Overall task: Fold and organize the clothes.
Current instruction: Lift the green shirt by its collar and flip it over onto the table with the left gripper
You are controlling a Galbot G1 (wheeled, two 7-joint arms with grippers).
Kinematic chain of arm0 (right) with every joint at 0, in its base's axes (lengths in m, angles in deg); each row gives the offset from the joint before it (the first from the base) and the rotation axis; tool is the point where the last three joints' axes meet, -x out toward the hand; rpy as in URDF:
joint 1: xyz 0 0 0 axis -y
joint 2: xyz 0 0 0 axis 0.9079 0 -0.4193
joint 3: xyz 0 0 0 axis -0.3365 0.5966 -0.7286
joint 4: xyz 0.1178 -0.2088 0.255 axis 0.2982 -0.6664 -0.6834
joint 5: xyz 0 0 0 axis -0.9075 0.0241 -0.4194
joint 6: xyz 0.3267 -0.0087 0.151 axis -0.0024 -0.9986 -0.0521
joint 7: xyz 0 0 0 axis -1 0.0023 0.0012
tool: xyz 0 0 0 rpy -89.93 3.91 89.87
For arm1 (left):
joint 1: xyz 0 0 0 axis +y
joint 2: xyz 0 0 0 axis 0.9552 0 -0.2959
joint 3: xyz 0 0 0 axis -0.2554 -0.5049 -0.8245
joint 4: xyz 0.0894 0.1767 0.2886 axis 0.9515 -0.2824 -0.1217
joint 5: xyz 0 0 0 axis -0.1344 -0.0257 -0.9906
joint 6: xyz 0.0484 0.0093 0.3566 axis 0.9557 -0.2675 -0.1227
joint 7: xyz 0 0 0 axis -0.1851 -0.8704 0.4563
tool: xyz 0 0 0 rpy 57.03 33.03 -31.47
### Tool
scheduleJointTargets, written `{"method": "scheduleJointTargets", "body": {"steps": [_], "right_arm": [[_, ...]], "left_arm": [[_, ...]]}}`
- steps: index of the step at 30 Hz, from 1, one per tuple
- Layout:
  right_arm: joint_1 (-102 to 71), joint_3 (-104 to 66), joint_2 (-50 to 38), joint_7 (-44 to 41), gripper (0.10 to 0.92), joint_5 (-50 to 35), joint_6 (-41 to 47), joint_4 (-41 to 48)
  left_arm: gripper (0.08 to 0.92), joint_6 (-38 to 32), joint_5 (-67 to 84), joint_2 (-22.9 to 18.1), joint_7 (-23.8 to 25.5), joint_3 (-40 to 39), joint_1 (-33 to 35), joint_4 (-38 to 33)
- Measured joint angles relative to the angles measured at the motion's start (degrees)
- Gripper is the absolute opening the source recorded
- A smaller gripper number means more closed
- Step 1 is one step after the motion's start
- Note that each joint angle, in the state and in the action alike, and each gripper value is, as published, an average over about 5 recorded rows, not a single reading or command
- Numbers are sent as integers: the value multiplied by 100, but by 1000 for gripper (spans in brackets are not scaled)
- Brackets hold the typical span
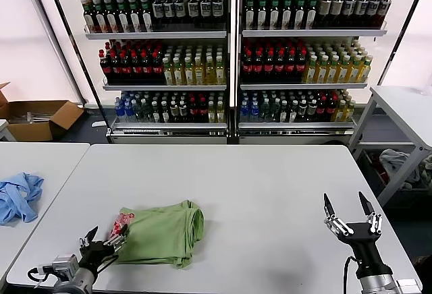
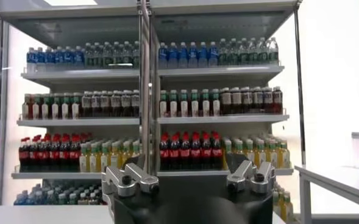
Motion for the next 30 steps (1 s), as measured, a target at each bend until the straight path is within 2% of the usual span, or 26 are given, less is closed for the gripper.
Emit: {"method": "scheduleJointTargets", "body": {"steps": [6,9,20,30], "right_arm": [[-12,0,8,-1,823,17,-17,17],[13,30,30,-1,823,47,-20,24],[8,29,35,14,823,82,-21,14],[110,97,35,57,823,96,23,-5]], "left_arm": [[820,-62,24,-28,174,-95,-54,134],[781,-75,35,0,243,-141,-82,153],[469,-307,-43,102,346,-339,-93,163],[184,-548,-270,222,111,-326,-47,32]]}}
